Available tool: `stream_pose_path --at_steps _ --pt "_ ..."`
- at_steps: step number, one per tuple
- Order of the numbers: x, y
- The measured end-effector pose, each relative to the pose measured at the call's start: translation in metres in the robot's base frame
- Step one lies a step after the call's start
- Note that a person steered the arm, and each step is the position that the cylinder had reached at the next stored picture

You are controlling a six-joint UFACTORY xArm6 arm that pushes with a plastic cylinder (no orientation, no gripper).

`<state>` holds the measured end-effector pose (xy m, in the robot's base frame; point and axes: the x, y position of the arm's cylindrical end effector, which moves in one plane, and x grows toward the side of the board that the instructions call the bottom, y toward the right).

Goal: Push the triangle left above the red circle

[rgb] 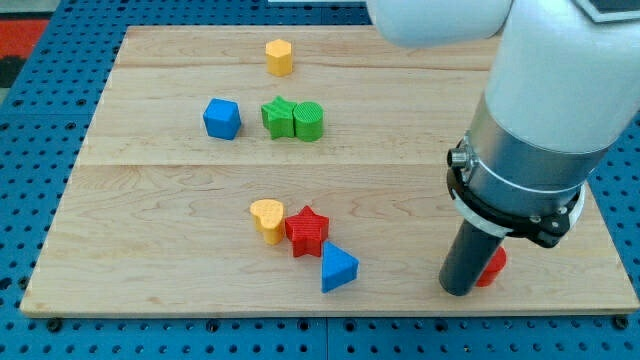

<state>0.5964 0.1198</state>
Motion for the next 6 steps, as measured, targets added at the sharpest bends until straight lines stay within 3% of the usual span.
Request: stream_pose_path --at_steps 2,4,6 --pt "0.021 -0.137" --pt "-0.053 -0.079" --pt "-0.122 -0.075"
